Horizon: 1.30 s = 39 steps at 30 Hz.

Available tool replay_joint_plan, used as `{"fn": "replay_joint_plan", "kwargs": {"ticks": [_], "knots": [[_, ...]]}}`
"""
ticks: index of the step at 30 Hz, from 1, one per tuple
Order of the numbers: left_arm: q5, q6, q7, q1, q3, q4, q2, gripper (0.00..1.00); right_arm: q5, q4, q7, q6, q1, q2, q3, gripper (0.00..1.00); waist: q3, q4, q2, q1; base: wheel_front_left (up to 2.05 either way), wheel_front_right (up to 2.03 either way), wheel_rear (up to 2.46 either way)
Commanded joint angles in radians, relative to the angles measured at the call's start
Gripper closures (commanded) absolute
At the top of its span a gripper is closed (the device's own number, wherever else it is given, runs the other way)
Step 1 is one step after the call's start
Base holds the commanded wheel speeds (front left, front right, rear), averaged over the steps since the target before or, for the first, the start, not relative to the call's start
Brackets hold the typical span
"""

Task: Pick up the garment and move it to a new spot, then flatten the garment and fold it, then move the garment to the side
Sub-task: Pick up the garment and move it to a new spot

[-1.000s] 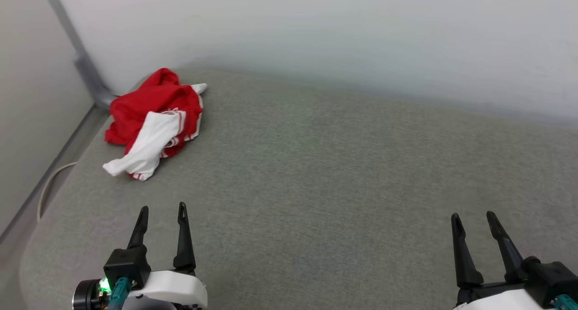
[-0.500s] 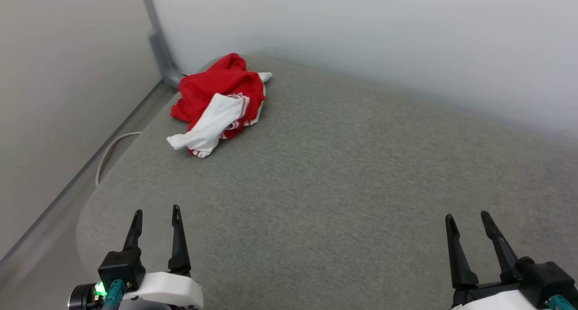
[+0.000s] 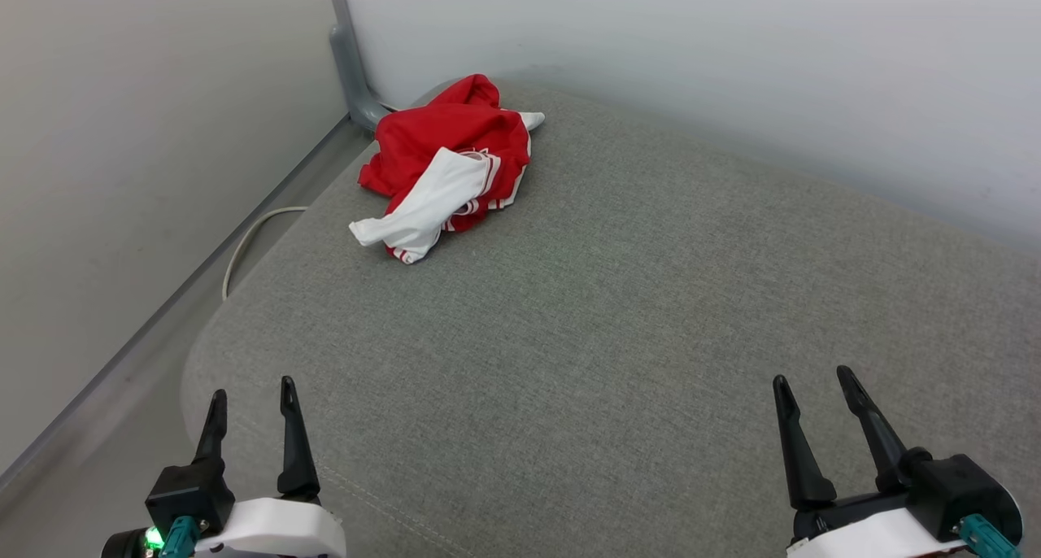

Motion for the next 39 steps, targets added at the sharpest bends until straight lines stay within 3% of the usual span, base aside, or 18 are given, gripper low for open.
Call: {"fn": "replay_joint_plan", "kwargs": {"ticks": [1,10,18,26,33,39], "knots": [[0.000,0.005,-0.003,0.005,0.003,-0.005,-0.001,0.00,-0.006,0.004,-0.002,-0.001,-0.015,0.001,0.002,0.00,0.002,0.001,0.0000,0.0000,0.00,0.00,0.00],[0.000,-0.017,-0.003,-0.023,0.002,0.011,-0.001,0.00,-0.014,0.005,-0.002,-0.001,-0.015,0.001,-0.003,0.00,0.005,-0.002,0.0000,0.0000,0.00,0.00,0.00],[-0.014,-0.134,-0.003,-0.215,0.057,0.077,0.030,0.00,-0.045,-0.026,-0.002,-0.001,-0.008,0.001,-0.030,0.00,0.045,-0.039,0.0000,0.0000,0.00,0.00,0.00],[-0.027,-0.209,-0.003,-0.490,0.100,0.186,0.115,0.00,-0.107,-0.065,-0.002,-0.001,-0.056,0.001,-0.047,0.00,0.152,-0.131,0.0000,0.0000,0.00,0.00,0.00],[-0.059,-0.231,0.001,-0.716,0.078,0.331,0.214,0.00,-0.154,-0.106,-0.002,-0.001,-0.104,0.000,-0.050,0.00,0.253,-0.193,0.0000,0.0000,0.00,0.00,0.00],[-0.115,-0.236,0.082,-0.895,0.009,0.448,0.317,0.00,-0.176,-0.150,-0.002,-0.001,-0.150,-0.019,-0.060,0.00,0.336,-0.231,0.0000,0.0000,0.00,0.00,0.00]]}}
